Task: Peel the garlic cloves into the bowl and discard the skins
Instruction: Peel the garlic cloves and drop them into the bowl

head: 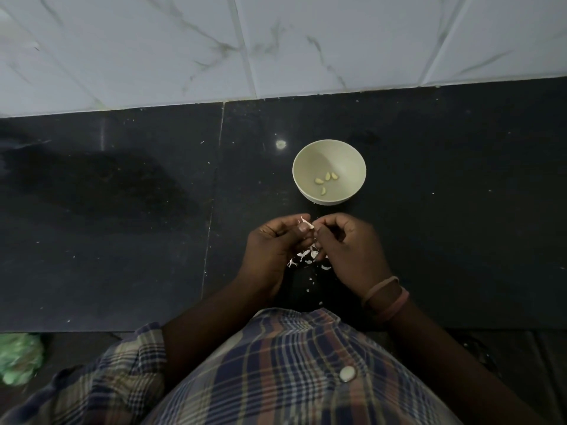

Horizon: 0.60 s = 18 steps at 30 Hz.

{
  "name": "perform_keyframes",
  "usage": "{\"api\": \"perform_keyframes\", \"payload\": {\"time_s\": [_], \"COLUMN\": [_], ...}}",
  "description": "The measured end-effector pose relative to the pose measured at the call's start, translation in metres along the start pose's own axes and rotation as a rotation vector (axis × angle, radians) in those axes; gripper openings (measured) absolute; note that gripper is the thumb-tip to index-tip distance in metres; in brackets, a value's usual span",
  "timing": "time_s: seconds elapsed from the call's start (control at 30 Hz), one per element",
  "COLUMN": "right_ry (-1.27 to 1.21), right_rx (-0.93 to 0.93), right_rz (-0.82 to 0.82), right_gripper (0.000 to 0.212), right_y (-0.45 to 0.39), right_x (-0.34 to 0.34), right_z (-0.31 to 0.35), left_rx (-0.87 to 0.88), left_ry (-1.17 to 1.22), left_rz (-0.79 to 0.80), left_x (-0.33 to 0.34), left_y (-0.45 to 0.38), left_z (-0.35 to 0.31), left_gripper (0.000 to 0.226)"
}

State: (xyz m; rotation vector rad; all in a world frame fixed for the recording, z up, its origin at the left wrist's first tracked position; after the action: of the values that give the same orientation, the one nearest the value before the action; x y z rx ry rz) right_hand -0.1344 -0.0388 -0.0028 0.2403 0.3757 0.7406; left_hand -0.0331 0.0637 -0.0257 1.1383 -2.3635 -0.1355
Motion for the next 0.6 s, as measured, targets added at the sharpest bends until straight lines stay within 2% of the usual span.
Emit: {"api": "perform_keyframes", "payload": {"time_s": [0.6], "right_ry": [0.027], "right_rx": [-0.043], "right_rz": [0.016], "right_gripper": [0.009], "right_y": [0.0043], "right_x": [-0.007], "right_z": [0.0103], "left_rx": [0.011], "left_ry": [-0.045], "left_rz": [0.04], "left_x": [0.0041], "left_y": [0.0025], "left_z": [-0.0081], "left_gripper": [0.012]}}
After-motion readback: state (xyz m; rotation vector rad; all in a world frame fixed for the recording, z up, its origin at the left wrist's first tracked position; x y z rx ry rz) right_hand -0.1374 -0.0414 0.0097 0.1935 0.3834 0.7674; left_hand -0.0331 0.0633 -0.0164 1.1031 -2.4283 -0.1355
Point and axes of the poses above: each hand's wrist, its own y-axis away from the middle knuckle, its own x-axis out of the palm, z = x × y, the point moved 5 cm from there along -y, towards the middle knuckle, and after that the axes turned 10 degrees about x, right-handed, at the moved point
